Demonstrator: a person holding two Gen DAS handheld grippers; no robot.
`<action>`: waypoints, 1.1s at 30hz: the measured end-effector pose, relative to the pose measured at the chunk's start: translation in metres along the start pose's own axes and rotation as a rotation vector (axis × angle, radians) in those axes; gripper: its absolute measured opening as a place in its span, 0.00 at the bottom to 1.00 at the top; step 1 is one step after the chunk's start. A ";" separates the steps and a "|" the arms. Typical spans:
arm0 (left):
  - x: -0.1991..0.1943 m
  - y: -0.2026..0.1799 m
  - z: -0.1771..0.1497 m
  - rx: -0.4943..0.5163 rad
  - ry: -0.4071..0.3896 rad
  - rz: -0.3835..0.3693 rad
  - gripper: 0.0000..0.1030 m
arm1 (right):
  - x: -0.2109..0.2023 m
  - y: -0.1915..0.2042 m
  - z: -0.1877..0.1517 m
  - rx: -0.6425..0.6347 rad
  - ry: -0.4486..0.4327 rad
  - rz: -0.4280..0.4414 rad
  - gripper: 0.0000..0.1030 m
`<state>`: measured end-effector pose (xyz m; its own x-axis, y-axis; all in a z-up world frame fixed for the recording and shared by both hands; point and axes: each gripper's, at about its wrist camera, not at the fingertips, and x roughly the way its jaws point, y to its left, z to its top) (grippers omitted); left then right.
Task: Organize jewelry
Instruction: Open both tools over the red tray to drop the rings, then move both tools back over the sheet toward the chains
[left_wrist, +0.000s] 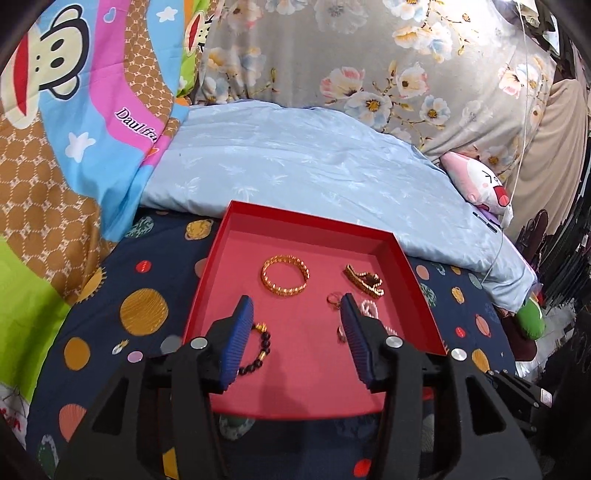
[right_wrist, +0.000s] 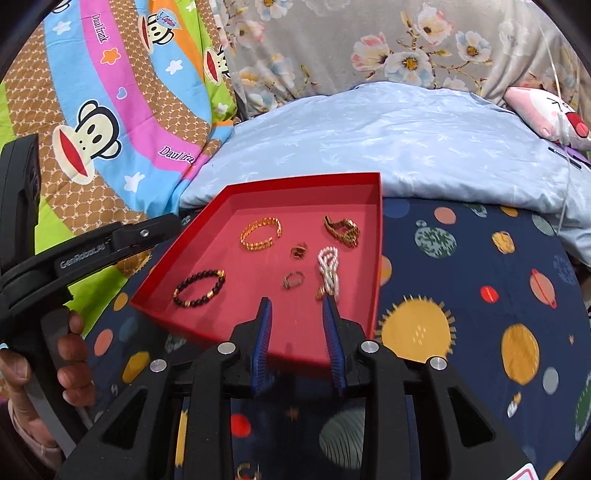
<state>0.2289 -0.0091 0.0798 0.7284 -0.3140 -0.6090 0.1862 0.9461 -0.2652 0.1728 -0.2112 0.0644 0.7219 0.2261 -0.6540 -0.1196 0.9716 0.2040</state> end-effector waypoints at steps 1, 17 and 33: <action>-0.005 0.001 -0.004 -0.001 0.000 0.000 0.46 | -0.004 0.000 -0.004 0.000 -0.001 -0.005 0.27; -0.071 0.007 -0.075 0.003 0.031 0.038 0.46 | -0.057 0.006 -0.071 0.015 0.031 -0.038 0.27; -0.092 0.012 -0.159 -0.004 0.147 0.076 0.46 | -0.091 -0.003 -0.131 0.076 0.078 -0.058 0.27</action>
<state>0.0594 0.0185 0.0133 0.6356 -0.2502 -0.7303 0.1313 0.9673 -0.2171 0.0182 -0.2255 0.0275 0.6708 0.1777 -0.7200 -0.0251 0.9758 0.2174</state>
